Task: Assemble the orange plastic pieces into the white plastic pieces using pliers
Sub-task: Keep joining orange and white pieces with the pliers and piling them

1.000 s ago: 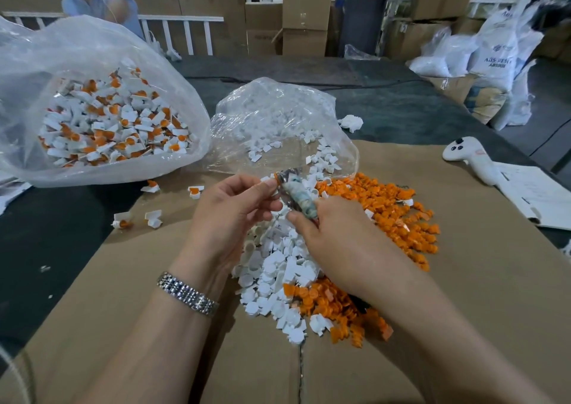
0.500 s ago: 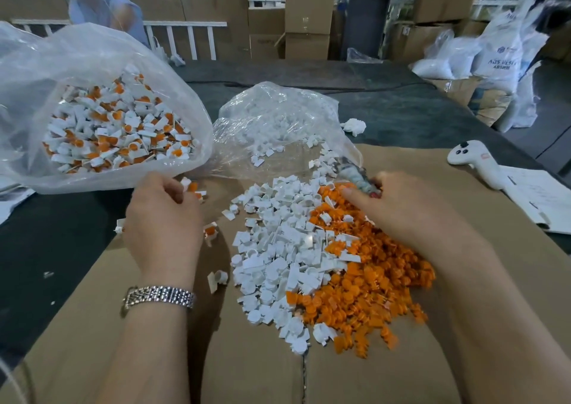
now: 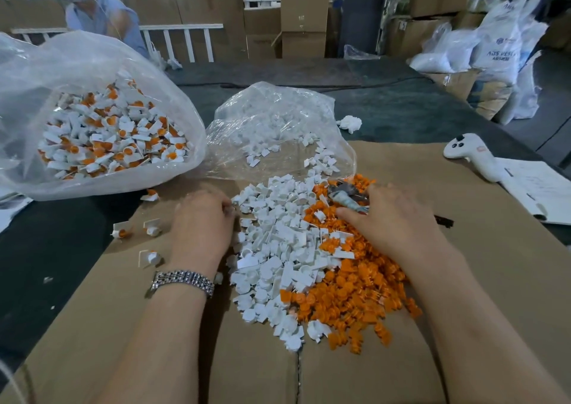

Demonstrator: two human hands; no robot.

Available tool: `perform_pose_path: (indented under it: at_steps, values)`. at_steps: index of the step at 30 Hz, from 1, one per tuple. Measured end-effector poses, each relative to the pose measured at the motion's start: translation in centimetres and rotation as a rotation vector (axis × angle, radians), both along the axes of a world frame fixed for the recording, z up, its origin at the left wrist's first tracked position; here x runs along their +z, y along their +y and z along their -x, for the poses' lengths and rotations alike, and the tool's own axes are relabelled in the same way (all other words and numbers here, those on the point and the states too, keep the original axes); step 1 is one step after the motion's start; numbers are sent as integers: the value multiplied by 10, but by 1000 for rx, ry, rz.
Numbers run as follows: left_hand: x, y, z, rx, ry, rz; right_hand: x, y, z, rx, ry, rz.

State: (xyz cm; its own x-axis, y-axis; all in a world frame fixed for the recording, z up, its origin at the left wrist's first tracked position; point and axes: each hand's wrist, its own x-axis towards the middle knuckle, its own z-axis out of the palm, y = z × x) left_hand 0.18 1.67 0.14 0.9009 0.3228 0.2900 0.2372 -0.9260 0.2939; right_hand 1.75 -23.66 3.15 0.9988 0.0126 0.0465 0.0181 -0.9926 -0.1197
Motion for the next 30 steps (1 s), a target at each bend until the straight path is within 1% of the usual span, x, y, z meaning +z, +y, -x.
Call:
perform_pose_path:
  at_steps: [5,7,9,12,15,18,20,22,24,26,27,30]
  values:
    - [-1,-2,5,-17,-133,144,-2,-1,0,27,45,15]
    - [-1,-4,7,-54,-182,282,-1,-2,0,42,54,-77]
    - [3,-7,10,-89,-224,504,1,-3,-1,84,-18,-188]
    - [11,-12,15,-142,-271,829,3,-3,-3,262,-174,-224]
    - [15,-16,18,-192,-191,1135,-1,1,-4,376,-204,-113]
    - [19,-18,17,-253,-112,1512,-7,6,-7,406,-229,-5]
    - [19,-18,15,-288,-57,1716,-6,8,-9,426,-251,19]
    - [18,-17,15,-302,-3,1810,-7,10,-10,440,-275,48]
    - [16,-19,16,-304,28,1821,-8,11,-10,444,-285,72]
    - [17,-22,16,-309,38,1817,-8,11,-10,442,-286,49]
    - [17,-23,16,-311,40,1830,-7,10,-10,440,-291,8]
    - [19,-26,18,-332,67,1884,-3,7,-10,392,-279,-223]
